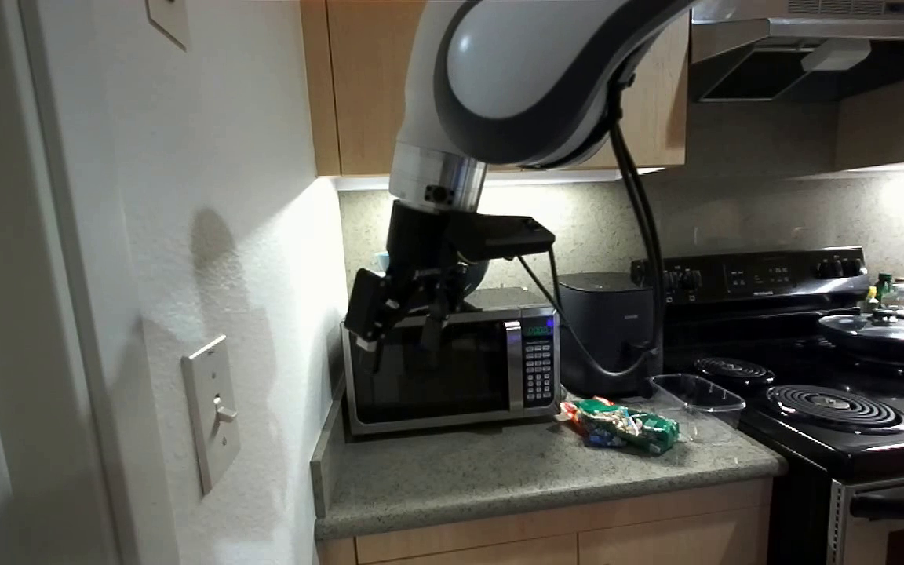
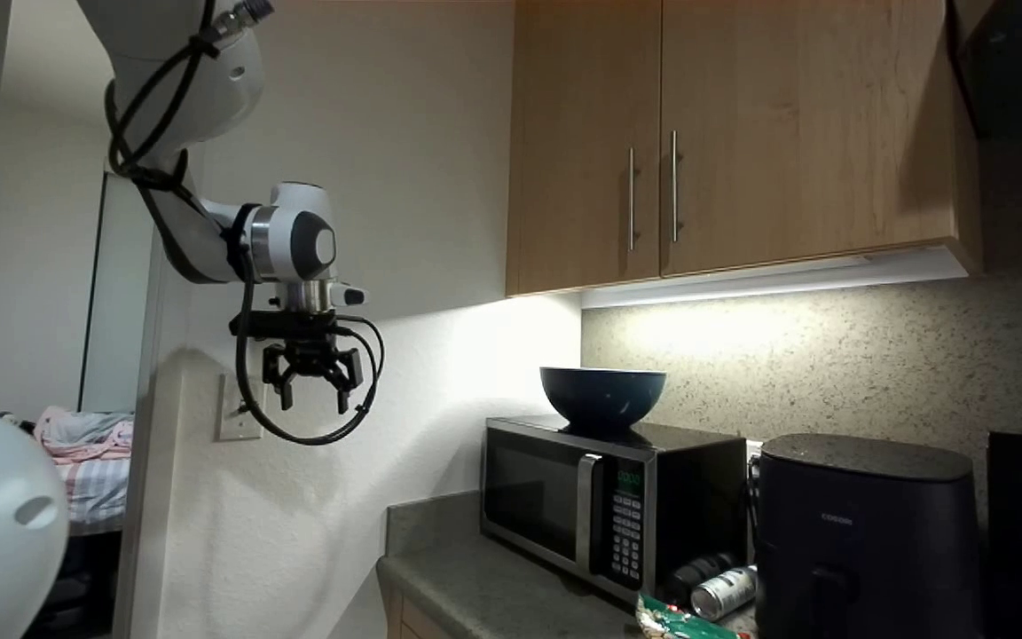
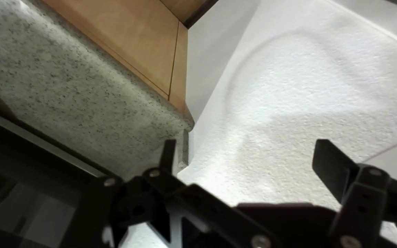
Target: Turn off the light
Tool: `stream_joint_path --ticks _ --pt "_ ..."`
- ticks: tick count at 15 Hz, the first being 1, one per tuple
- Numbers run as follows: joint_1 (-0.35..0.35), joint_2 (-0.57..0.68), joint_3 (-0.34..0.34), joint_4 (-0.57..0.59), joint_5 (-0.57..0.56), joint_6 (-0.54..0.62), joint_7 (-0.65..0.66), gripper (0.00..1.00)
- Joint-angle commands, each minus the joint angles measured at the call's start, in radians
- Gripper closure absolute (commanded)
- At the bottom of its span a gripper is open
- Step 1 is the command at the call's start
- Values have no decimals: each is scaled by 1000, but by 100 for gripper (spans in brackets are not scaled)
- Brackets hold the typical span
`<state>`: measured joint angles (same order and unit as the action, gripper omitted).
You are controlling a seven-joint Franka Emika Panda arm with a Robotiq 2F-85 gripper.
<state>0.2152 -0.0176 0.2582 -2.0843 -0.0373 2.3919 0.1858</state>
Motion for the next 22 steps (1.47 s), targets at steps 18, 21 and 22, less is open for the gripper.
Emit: stream_joint_path --ticks 18,21,22 --pt "122 352 28 361 -18 -39 -204 0" --pt "123 348 25 359 -20 -28 -214 0" --pt "126 337 20 349 -27 -15 -200 0"
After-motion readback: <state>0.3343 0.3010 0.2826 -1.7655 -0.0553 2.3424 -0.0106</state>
